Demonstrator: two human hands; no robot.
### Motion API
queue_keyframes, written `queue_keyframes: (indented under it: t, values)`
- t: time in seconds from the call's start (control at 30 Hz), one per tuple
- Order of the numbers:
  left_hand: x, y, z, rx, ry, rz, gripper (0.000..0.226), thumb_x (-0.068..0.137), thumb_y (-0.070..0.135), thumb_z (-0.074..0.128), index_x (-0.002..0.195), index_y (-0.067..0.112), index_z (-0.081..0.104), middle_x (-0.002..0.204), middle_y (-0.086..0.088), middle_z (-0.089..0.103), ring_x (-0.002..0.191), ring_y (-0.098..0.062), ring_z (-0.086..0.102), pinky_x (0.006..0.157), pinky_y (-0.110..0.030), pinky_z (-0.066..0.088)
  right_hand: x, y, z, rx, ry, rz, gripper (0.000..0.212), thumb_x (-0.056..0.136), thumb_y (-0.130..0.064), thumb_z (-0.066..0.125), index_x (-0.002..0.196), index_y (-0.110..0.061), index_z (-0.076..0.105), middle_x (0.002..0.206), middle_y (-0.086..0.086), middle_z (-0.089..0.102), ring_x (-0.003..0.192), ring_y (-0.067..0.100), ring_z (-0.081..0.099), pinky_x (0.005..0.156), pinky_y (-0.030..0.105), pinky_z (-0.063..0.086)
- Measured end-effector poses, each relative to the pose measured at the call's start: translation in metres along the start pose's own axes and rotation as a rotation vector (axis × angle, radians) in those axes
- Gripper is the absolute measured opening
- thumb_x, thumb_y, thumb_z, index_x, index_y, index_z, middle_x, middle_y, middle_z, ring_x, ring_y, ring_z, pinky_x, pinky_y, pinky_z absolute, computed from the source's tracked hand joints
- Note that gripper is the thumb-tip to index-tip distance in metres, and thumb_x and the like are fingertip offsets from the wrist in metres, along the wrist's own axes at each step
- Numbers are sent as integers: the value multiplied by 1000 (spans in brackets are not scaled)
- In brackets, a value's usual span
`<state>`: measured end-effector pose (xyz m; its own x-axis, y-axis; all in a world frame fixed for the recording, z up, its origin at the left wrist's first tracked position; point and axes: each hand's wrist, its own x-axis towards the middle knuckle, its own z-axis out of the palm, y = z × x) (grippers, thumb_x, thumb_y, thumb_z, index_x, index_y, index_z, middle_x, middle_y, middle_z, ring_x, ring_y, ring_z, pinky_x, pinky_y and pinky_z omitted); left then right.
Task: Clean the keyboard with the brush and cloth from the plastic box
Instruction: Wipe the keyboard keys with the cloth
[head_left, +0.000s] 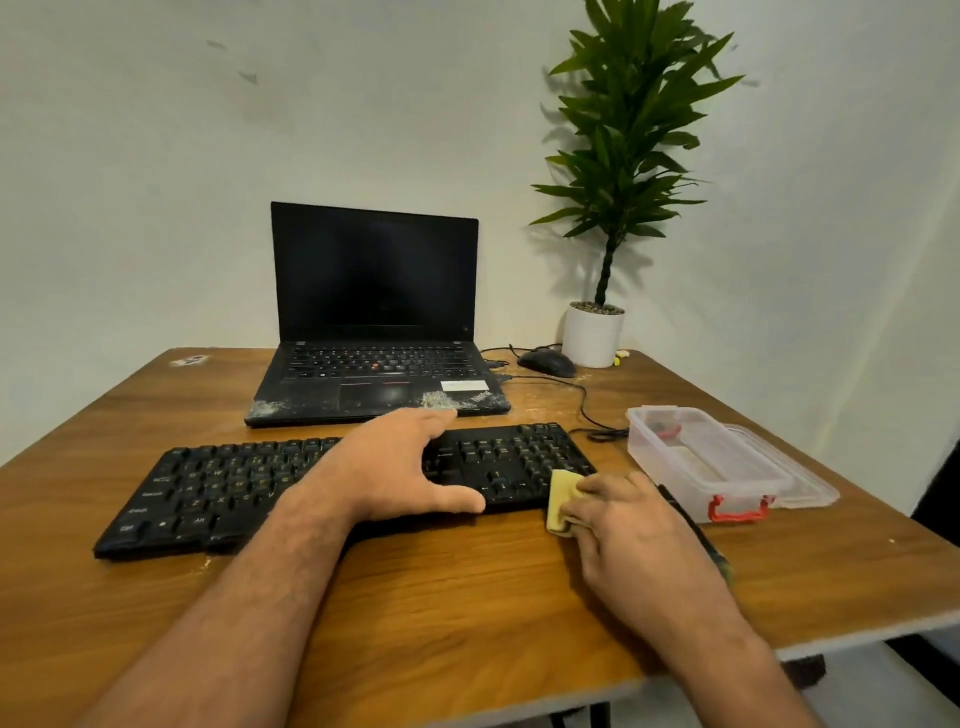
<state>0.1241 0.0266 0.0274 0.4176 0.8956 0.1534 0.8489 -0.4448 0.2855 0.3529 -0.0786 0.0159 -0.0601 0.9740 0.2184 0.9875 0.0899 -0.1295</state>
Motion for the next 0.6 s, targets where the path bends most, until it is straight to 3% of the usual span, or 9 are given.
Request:
queue_keyframes:
  t: [0.13,0.27,0.37,0.47,0.6]
  values:
    - [-33,8,2,55,281,54,79,84,68,54,152,34,32,157,11,35,145,-8,28,115,-24,19,1,6,-3,-105,1,82,34,97,-21,51,130,-25,63,138,-4,53,125,15,42,108,34,41]
    - [-69,14,6,0,423,0,63,91,55,55,148,35,38,155,10,38,144,-7,30,116,-24,18,0,6,-4,-186,-19,81,33,96,-21,53,128,-22,64,136,-1,57,123,19,43,108,37,40]
    - [-94,7,4,-71,482,-91,62,90,48,62,146,33,42,153,8,41,142,-7,34,116,-26,22,0,4,-8,-161,49,84,36,94,-29,56,129,-28,63,136,-4,57,126,20,41,109,40,36]
    - [-113,-8,-5,-151,530,-227,69,85,47,68,147,32,42,152,3,42,141,-12,37,118,-37,28,7,-8,-13,20,125,41,44,94,-37,55,137,-33,56,144,-6,53,135,19,37,115,40,29]
    - [-126,-33,-21,-172,493,-376,84,76,60,70,148,28,40,152,-4,44,138,-21,43,114,-45,35,38,-24,-14,188,69,55,43,94,-27,57,137,-26,56,139,1,57,130,22,44,109,40,40]
